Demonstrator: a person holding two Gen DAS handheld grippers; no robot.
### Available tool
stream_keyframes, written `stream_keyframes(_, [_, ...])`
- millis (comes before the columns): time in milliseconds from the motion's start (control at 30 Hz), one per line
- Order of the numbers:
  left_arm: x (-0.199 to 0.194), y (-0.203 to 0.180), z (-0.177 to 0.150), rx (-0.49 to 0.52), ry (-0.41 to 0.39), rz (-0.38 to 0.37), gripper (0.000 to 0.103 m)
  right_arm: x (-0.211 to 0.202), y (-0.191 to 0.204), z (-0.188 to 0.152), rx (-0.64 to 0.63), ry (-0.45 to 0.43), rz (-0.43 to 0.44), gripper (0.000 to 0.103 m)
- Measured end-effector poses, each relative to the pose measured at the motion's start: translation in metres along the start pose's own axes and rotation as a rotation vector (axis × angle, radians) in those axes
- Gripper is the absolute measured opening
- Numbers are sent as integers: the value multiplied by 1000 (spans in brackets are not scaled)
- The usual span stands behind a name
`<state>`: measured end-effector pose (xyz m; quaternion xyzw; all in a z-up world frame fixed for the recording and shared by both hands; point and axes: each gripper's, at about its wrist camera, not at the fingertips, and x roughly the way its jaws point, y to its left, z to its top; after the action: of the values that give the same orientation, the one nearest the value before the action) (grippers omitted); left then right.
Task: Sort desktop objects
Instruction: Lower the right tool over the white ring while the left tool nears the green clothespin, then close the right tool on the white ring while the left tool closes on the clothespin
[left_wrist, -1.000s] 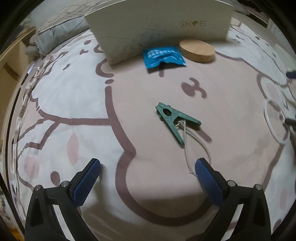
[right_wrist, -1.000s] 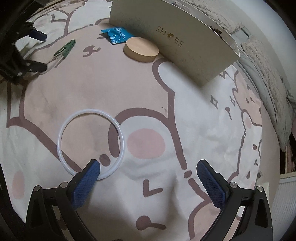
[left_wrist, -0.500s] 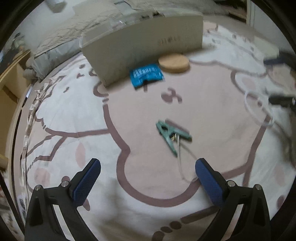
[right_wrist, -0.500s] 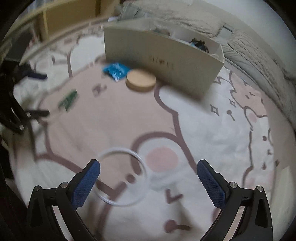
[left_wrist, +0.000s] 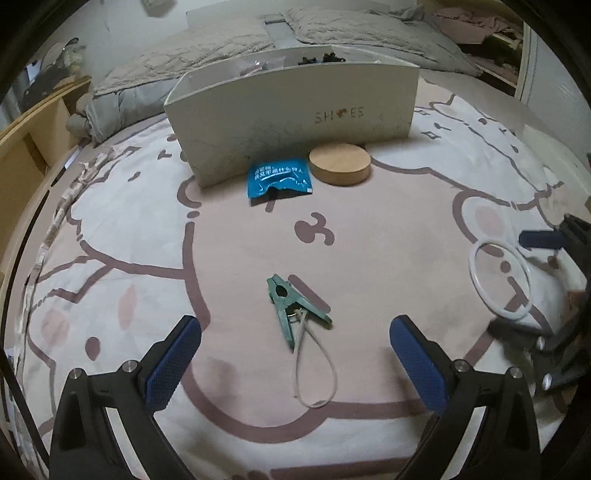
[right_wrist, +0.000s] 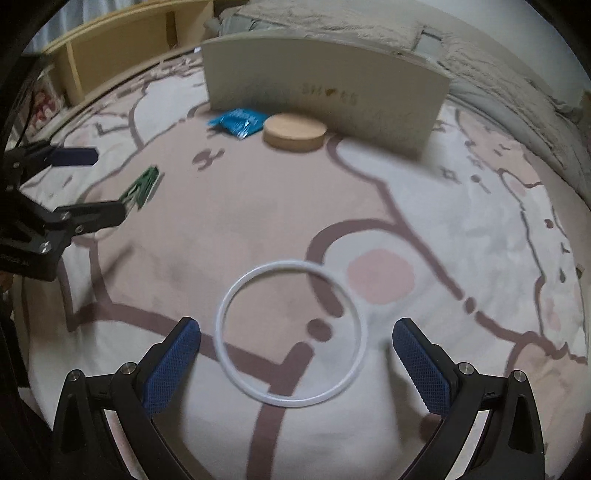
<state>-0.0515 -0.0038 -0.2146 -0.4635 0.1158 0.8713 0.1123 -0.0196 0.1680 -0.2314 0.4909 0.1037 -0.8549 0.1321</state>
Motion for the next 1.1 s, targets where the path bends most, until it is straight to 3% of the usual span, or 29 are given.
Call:
stream_keyframes(233, [19, 10, 7, -71, 13, 33, 103, 13, -3, 4, 39, 74, 35, 103])
stream_keyframes(500, [38, 15, -2, -138, 46, 40, 103, 17, -1, 0, 33, 54, 31, 103])
stream_keyframes(867, [47, 19, -2, -181, 94, 9, 103, 22, -3, 7, 58, 107, 43, 103])
stream_keyframes(1100, [44, 17, -3, -183, 85, 20, 103, 19, -4, 7, 70, 128, 46, 103])
